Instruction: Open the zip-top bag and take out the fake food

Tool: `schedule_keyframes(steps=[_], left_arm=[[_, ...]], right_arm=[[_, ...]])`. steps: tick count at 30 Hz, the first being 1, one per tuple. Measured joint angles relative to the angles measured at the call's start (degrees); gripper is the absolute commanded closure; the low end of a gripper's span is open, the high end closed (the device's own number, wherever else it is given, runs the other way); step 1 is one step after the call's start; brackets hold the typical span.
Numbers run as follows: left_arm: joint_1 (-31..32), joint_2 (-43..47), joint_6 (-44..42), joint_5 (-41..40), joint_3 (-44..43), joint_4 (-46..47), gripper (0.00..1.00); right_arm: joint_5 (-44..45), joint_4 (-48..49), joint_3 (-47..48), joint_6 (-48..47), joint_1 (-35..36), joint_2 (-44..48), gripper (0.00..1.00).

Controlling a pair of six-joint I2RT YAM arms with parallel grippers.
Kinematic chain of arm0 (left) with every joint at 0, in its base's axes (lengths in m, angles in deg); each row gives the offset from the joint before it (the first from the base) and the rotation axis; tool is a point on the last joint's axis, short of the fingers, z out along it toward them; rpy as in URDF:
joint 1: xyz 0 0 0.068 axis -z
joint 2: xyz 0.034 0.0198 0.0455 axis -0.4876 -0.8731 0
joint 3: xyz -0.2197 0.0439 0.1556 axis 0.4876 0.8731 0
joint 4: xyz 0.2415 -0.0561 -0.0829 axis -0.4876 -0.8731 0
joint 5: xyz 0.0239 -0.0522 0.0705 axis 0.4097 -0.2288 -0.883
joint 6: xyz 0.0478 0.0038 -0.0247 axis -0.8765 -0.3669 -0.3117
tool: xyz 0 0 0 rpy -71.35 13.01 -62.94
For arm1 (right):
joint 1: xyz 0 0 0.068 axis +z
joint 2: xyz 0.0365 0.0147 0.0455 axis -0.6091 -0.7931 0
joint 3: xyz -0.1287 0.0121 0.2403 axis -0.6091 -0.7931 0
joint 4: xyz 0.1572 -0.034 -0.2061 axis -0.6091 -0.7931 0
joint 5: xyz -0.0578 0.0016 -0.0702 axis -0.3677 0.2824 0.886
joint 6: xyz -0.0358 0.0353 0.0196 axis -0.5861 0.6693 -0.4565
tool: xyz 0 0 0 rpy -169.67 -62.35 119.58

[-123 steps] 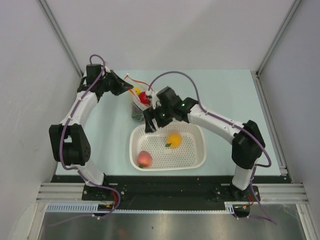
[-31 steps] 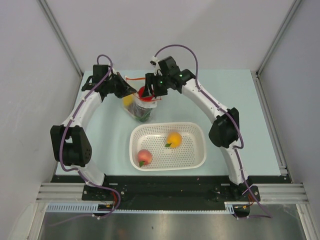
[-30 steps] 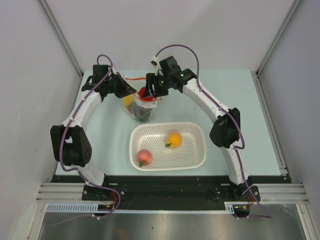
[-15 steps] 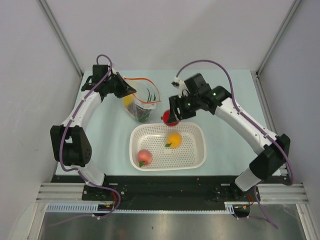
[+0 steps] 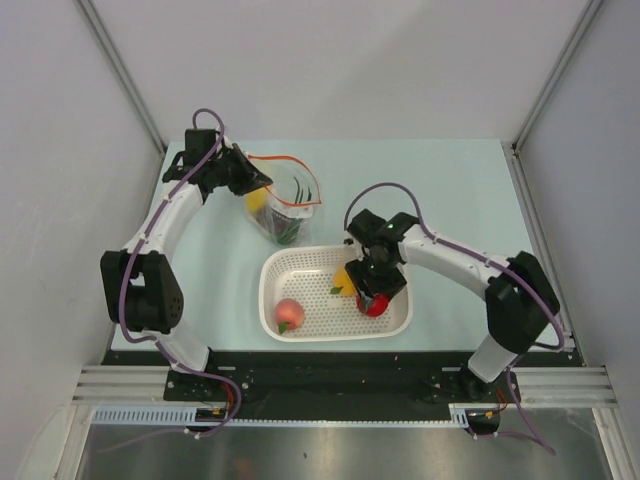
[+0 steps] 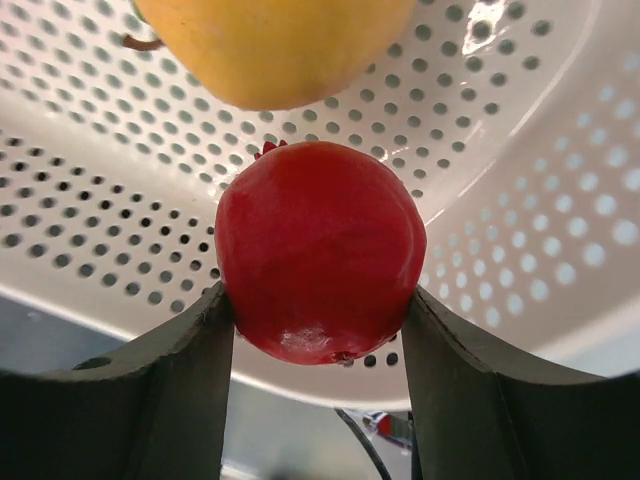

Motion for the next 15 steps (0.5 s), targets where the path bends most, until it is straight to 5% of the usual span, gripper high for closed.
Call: schedule_keyframes(steps=[4,10,15], left_arm=[[0.0,0.0,-0.1,0.0,0.0,0.0,1.00],[0.0,0.3,-0.1,0.0,1.5,0.8,1.00],[0.0,0.3,-0.1,0.1,2.0,1.3,1.00]], right_arm=[[1.6,-0.4,-1.0,0.0,2.7,-4.9,0.68],[1.8,-0.9,-1.4,0.1,3.5,-5.5,0.20],[4.3,-1.3,-1.4,0.4,3.6,-3.7,0.00]])
